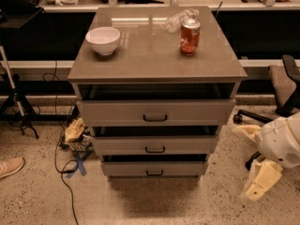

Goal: Open bottom drawer

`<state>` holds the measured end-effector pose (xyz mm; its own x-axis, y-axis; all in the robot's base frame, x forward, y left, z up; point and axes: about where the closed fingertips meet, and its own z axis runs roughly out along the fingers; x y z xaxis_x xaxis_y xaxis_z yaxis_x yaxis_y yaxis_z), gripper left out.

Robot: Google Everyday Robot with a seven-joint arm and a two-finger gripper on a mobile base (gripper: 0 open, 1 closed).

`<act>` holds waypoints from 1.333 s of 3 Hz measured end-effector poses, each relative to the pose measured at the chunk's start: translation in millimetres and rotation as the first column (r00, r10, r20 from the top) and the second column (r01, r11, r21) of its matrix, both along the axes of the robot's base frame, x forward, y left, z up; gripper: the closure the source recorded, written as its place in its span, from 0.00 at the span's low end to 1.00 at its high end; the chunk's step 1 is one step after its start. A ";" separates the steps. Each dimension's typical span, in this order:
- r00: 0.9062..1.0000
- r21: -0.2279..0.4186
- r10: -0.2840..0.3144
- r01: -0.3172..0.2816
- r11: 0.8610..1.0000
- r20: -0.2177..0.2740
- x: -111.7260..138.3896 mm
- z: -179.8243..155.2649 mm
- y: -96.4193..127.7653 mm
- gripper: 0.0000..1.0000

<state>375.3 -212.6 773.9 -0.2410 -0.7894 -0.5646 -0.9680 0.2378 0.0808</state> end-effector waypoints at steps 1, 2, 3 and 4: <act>1.000 0.090 0.018 -0.019 0.996 0.007 29.7 -64.6 -13.4 0.00; 0.999 0.231 0.039 -0.041 0.972 0.011 62.7 -150.7 -16.5 0.00; 0.998 0.256 0.041 -0.030 0.966 -0.038 54.9 -175.0 -11.2 0.00; 0.998 0.255 0.042 -0.032 0.966 -0.036 55.2 -173.9 -11.1 0.00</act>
Offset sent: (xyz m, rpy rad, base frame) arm 0.0942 -0.0249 -0.2380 0.3819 0.0122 0.0443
